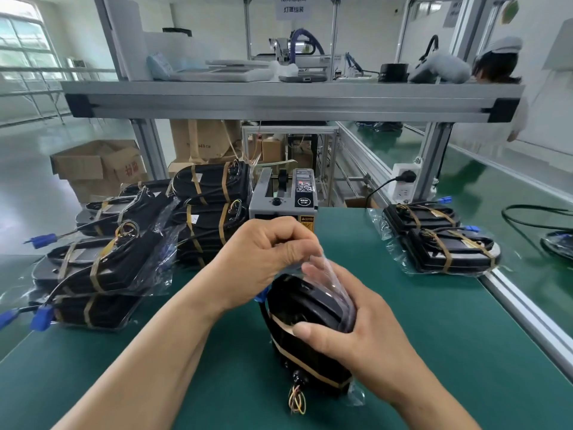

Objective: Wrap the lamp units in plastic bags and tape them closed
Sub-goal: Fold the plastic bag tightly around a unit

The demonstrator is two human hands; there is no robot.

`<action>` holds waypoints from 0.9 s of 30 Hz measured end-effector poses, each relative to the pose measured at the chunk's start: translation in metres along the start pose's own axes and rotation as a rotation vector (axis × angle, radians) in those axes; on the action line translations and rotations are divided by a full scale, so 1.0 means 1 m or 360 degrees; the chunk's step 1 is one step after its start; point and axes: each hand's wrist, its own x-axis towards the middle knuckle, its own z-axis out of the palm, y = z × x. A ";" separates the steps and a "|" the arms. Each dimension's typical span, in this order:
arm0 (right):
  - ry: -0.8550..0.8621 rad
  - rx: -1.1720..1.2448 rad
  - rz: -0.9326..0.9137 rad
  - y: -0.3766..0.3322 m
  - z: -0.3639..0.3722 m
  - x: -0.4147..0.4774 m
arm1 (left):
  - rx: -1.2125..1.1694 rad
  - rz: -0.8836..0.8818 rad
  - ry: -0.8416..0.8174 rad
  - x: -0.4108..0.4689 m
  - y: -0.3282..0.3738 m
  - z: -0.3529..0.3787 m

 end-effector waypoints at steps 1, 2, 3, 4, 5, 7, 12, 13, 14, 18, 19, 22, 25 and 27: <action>0.0006 -0.0024 -0.0016 -0.001 0.001 0.001 | -0.0003 0.0019 -0.0012 0.001 -0.001 0.001; 0.0017 -0.0032 -0.0026 -0.002 0.002 0.001 | -0.0001 0.0031 -0.0011 0.003 -0.002 0.002; 0.0034 -0.0041 -0.0032 -0.002 0.003 0.001 | 0.0002 0.0039 -0.0005 0.004 -0.003 0.002; 0.0054 -0.0059 -0.0033 -0.001 0.004 0.001 | -0.0001 0.0046 0.0015 0.005 -0.004 0.002; 0.0083 -0.0082 -0.0028 0.000 0.004 0.000 | -0.0026 0.0044 0.0069 0.006 -0.007 0.002; 0.0192 -0.0090 0.0025 0.002 0.002 -0.001 | -0.0172 -0.0028 0.0378 0.010 -0.017 -0.004; 0.0584 0.0026 0.0212 0.013 -0.013 0.001 | -0.0425 -0.0657 0.1268 0.024 -0.066 -0.030; 0.0625 0.0064 0.0246 0.014 -0.013 0.003 | -0.0520 -0.0789 0.1281 0.027 -0.077 -0.029; 0.0638 0.0096 0.0266 0.014 -0.012 0.005 | -0.0625 -0.0912 0.1253 0.032 -0.086 -0.025; 0.0621 0.0091 0.0266 0.015 -0.005 0.011 | -0.0885 -0.1254 0.1136 0.053 -0.114 -0.007; 0.0622 0.0074 0.0267 0.015 -0.004 0.012 | -0.0921 -0.1292 0.1133 0.059 -0.118 -0.005; 0.0640 0.0039 0.0286 0.015 -0.002 0.014 | -0.0979 -0.1395 0.1142 0.076 -0.123 -0.004; 0.0656 0.0057 0.0291 0.016 -0.002 0.014 | -0.1029 -0.1466 0.1141 0.088 -0.122 -0.004; 0.0661 0.0051 0.0290 0.016 -0.002 0.014 | -0.1074 -0.1472 0.1162 0.094 -0.122 -0.003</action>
